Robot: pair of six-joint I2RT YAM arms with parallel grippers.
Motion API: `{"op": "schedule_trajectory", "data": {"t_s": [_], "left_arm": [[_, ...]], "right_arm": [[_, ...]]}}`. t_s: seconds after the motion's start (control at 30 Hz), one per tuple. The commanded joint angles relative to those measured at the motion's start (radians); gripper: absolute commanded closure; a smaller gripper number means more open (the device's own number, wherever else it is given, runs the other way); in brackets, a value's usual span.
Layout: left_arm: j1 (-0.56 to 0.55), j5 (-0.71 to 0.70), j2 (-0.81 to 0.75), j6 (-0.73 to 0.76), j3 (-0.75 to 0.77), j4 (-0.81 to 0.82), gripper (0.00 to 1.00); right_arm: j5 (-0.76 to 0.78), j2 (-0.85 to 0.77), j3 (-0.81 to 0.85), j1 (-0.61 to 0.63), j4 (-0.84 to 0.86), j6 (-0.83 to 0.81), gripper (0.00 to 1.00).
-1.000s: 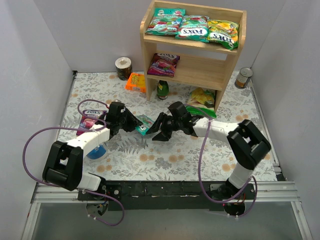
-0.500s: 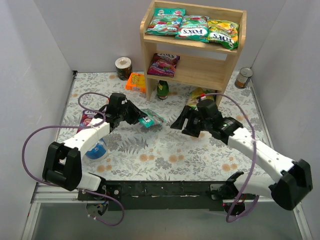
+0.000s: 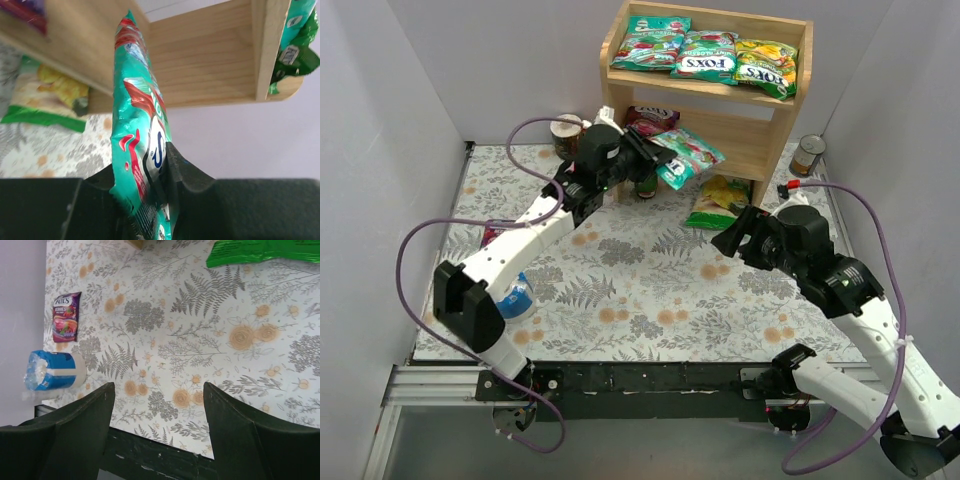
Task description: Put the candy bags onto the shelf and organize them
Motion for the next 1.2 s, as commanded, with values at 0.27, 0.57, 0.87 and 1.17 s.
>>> {"op": "schedule_trajectory", "data": {"t_s": [0.27,0.57,0.87,1.17], "left_arm": [[-0.087,-0.351,0.368,-0.083,0.376,0.132,1.0],[-0.112,-0.545,0.553,-0.121,0.608,0.134,1.0],[-0.133,-0.707,0.609,-0.195,0.639,0.089,1.0],[-0.147,-0.733,0.632,-0.304,0.622,0.026,0.87]], "right_arm": [[0.154,-0.152,0.076,-0.008,-0.222,-0.031,0.21],[0.194,-0.163,0.122,-0.008,-0.272,-0.067,0.21],[0.233,-0.188,0.122,-0.008,-0.291,-0.066,0.2],[0.257,-0.183,0.125,-0.006,-0.294,-0.071,0.2]]}}
